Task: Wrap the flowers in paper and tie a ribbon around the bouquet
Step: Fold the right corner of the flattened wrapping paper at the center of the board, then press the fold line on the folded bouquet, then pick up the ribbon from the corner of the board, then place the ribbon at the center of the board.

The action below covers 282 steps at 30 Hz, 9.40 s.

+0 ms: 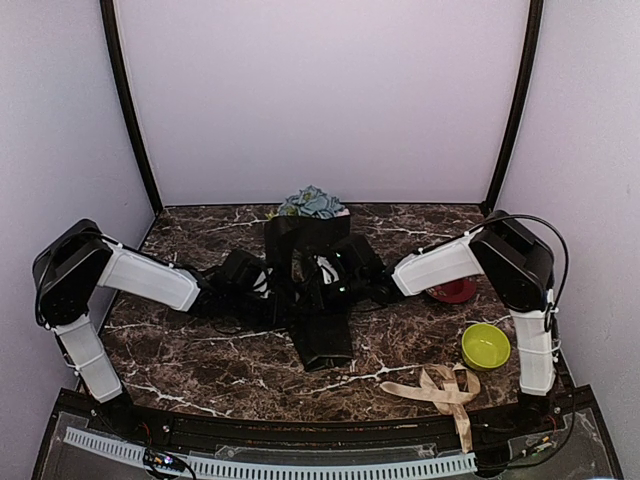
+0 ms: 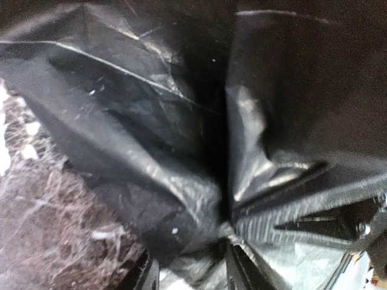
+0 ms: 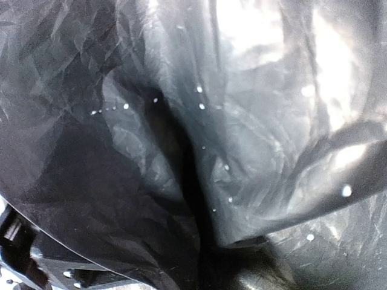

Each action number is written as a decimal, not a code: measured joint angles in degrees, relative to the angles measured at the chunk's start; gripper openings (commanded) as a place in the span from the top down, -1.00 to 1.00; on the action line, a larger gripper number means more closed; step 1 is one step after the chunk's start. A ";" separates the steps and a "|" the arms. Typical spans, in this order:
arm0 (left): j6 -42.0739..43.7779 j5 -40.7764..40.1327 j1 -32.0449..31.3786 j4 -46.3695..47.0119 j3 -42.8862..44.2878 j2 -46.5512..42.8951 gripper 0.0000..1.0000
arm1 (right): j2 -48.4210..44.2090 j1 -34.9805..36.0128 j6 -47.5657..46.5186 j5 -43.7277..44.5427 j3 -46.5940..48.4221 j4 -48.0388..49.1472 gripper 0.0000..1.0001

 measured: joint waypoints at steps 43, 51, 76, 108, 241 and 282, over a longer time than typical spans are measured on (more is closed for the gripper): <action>14.27 -5.51 8.20 -0.52 9.73 -1.81 1.00 | 1.25 0.15 -4.11 1.29 1.03 -3.23 0.82; 14.86 -3.13 10.25 -0.44 10.25 -0.46 1.00 | -0.31 0.52 -6.51 -0.07 1.07 -4.94 0.00; 8.92 10.71 20.41 -0.72 15.15 9.79 1.00 | -14.25 4.81 -20.24 7.89 -11.28 -17.40 0.44; 11.43 13.75 20.81 -7.85 24.04 12.94 1.00 | 0.90 10.88 -25.81 6.19 4.42 -16.00 0.93; 3.43 1.68 3.89 -6.40 4.28 2.16 0.44 | -24.81 11.17 -14.80 22.73 -12.48 -58.77 -0.55; 3.13 2.71 4.31 -4.76 3.43 2.14 0.44 | -53.92 -14.84 -37.29 52.50 41.33 -32.02 1.00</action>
